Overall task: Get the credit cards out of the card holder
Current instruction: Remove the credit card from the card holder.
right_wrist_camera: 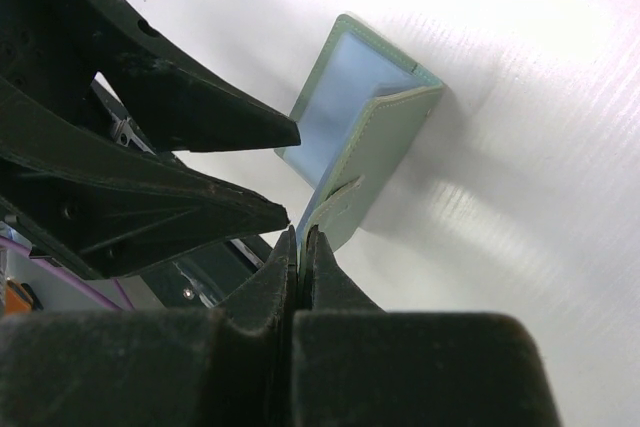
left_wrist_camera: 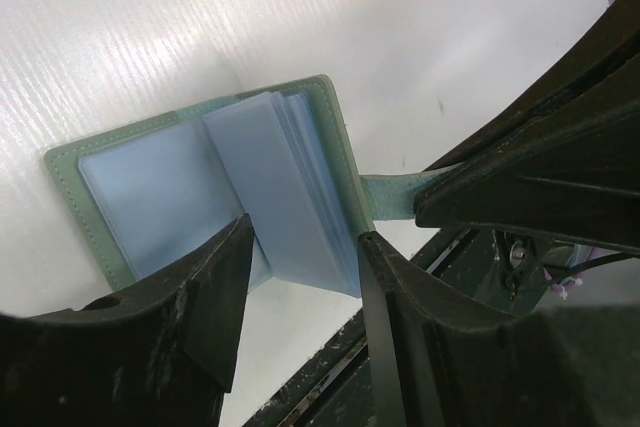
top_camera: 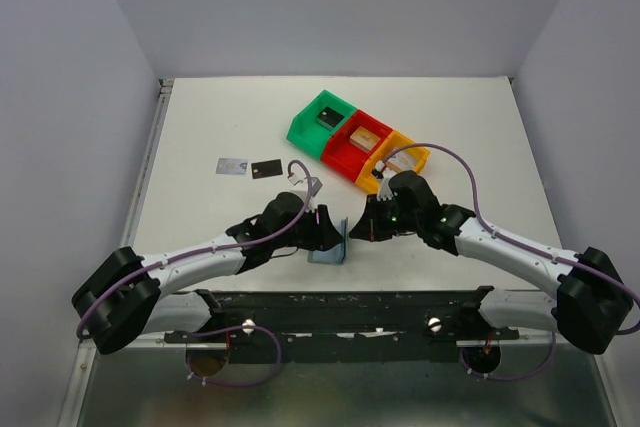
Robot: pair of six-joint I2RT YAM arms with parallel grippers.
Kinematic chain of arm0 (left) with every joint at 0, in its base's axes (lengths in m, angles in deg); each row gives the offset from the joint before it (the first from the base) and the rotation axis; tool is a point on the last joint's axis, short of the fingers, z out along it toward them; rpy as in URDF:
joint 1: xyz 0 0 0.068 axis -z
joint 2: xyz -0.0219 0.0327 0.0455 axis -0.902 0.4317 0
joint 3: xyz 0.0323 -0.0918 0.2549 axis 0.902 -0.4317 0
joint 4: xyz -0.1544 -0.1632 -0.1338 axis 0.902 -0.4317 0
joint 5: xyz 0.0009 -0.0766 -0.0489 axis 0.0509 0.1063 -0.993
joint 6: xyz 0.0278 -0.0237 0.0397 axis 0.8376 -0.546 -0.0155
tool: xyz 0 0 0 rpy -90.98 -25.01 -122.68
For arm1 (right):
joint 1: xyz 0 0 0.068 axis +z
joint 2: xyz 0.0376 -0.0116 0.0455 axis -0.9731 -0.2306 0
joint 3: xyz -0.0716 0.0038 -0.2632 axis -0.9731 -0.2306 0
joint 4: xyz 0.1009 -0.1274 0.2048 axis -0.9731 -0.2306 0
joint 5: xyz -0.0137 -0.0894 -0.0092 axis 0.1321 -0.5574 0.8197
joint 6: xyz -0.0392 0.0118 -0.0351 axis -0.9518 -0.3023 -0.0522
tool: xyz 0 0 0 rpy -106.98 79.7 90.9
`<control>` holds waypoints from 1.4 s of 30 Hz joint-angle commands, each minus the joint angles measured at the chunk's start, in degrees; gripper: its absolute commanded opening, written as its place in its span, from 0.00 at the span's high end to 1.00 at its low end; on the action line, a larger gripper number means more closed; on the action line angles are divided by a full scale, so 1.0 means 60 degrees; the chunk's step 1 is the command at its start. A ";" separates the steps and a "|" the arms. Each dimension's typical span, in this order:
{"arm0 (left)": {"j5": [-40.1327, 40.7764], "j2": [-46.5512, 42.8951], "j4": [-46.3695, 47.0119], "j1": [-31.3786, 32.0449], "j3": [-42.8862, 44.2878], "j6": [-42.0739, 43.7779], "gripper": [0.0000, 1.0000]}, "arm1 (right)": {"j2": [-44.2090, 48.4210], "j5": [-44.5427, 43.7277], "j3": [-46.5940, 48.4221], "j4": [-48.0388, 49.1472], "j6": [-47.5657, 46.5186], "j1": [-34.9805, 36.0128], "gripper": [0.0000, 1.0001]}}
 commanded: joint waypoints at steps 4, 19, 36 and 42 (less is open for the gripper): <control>0.0438 -0.0116 0.0090 0.0045 -0.0152 -0.0073 0.44 | 0.0073 0.0078 -0.0136 0.0147 0.0014 0.0000 1.00; 0.0101 0.0469 0.0149 0.0075 0.0126 0.0000 0.46 | 0.0102 0.0093 -0.0194 0.0191 -0.0015 0.0000 1.00; 0.0467 0.0236 -0.0188 0.0104 0.0141 0.0132 0.48 | 0.0146 -0.0097 -0.0238 0.0074 -0.0074 0.0000 1.00; 0.0935 0.0177 -0.0714 0.0118 0.0287 0.0395 0.48 | 0.0234 -0.0258 -0.0384 0.0030 -0.0045 0.0000 1.00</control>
